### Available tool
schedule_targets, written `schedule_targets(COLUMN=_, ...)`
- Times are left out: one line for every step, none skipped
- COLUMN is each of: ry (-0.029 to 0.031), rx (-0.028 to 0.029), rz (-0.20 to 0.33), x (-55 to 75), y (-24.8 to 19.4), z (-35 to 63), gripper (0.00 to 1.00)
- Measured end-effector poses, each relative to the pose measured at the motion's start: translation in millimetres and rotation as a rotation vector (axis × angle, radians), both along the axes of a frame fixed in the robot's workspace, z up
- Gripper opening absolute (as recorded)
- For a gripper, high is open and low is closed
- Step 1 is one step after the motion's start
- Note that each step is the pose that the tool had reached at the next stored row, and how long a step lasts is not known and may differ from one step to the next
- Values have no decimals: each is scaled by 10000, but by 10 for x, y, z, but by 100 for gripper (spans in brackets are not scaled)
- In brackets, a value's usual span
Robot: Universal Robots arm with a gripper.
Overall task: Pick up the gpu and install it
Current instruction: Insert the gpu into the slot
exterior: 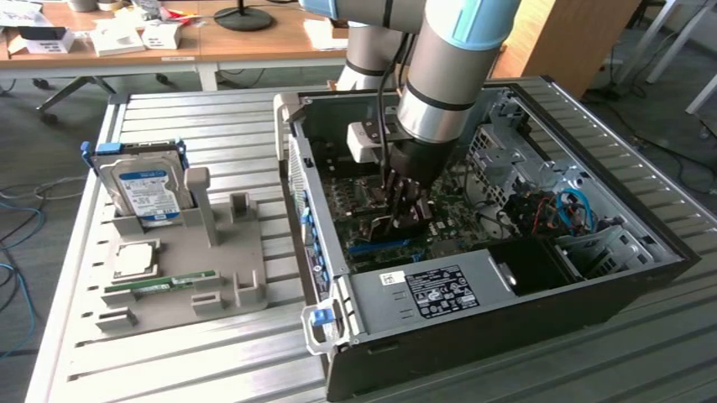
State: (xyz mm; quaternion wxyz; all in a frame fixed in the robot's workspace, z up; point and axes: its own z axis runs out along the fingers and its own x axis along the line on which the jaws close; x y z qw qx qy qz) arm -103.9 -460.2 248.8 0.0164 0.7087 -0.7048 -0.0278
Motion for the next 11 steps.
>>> schedule_targets(ry=-1, rx=2, rz=-2, x=-5, y=1, z=-1, gripper=26)
schedule_targets(ry=-1, rx=2, rz=-1, x=-8, y=1, z=-1, gripper=26)
schedule_targets(ry=0, rx=1, rz=0, x=-10, y=0, z=0, gripper=26)
schedule_targets(ry=2, rx=-1, rz=1, x=-10, y=0, z=0, gripper=26)
schedule_targets(ry=1, rx=-1, rz=2, x=-10, y=0, z=1, gripper=26)
schedule_targets(ry=2, rx=-1, rz=1, x=-11, y=0, z=1, gripper=26)
schedule_targets(ry=2, rx=-1, rz=2, x=-11, y=0, z=1, gripper=26)
schedule_targets(ry=2, rx=-1, rz=0, x=-11, y=0, z=1, gripper=26)
schedule_targets(ry=1, rx=-1, rz=0, x=-11, y=0, z=1, gripper=26)
schedule_targets(ry=1, rx=-1, rz=0, x=-11, y=0, z=1, gripper=26)
schedule_targets(ry=1, rx=-1, rz=0, x=-11, y=0, z=1, gripper=26)
